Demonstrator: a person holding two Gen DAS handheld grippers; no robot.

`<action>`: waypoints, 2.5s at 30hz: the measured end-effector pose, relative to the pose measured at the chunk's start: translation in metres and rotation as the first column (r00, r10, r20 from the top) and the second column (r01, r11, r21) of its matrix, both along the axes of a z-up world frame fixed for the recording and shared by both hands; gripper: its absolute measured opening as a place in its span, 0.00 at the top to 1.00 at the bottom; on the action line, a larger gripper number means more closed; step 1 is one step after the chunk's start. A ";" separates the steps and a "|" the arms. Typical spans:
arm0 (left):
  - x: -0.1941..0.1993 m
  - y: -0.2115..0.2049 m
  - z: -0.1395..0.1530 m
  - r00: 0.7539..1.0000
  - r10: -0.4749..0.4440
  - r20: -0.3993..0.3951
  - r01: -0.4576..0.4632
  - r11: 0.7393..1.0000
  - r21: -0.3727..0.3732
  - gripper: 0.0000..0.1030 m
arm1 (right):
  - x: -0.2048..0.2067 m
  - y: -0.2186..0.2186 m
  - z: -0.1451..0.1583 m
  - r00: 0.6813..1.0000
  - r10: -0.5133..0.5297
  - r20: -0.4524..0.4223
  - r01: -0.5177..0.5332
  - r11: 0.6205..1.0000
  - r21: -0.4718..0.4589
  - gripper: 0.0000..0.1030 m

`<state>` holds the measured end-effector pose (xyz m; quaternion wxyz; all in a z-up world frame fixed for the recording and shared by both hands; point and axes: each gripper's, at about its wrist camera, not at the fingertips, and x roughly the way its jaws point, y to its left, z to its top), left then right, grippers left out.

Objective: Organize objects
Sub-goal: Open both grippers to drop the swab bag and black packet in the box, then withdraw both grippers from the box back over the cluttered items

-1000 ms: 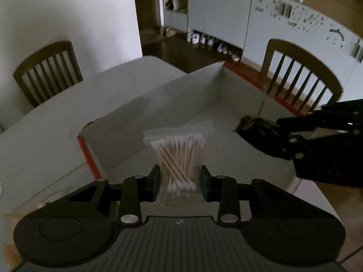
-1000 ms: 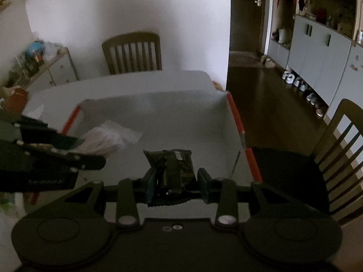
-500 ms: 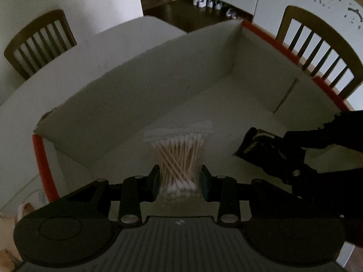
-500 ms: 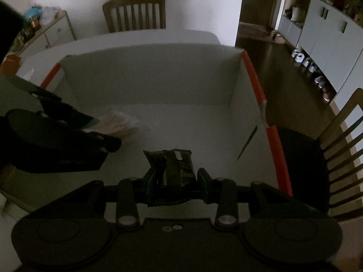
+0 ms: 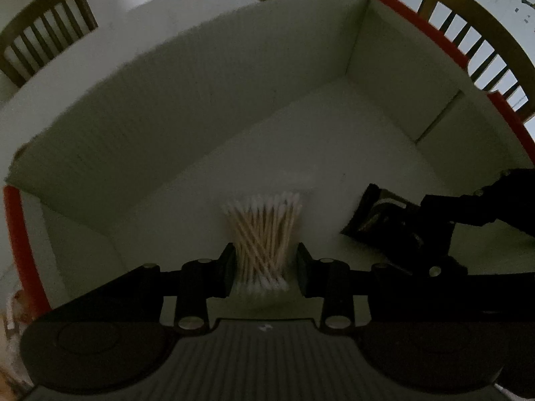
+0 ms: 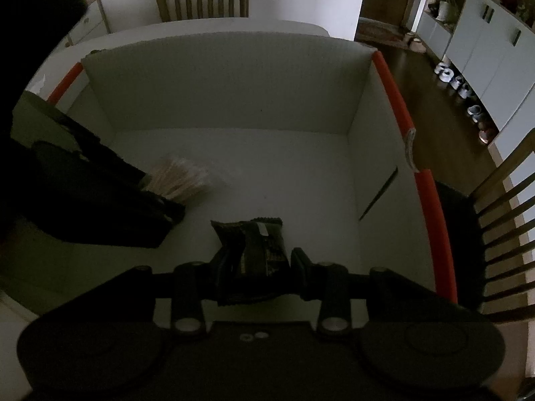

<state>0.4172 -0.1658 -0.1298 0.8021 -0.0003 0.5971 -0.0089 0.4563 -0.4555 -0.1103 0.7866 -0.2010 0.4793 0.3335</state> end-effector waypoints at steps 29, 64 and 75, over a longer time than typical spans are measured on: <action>-0.062 0.009 0.081 0.972 0.036 0.233 -0.031 0.999 -0.026 0.42 | -0.042 -0.031 0.083 0.995 0.011 0.101 -0.028 0.985 0.168 0.43; -0.287 0.125 0.113 0.894 0.128 0.429 -0.090 0.990 -0.107 0.05 | -0.219 0.056 0.109 0.995 -0.042 0.091 0.009 0.941 0.337 0.21; -0.331 0.166 0.090 0.861 0.167 0.481 -0.125 0.985 -0.117 0.00 | -0.247 0.083 0.093 0.995 -0.063 0.083 0.034 0.951 0.306 0.21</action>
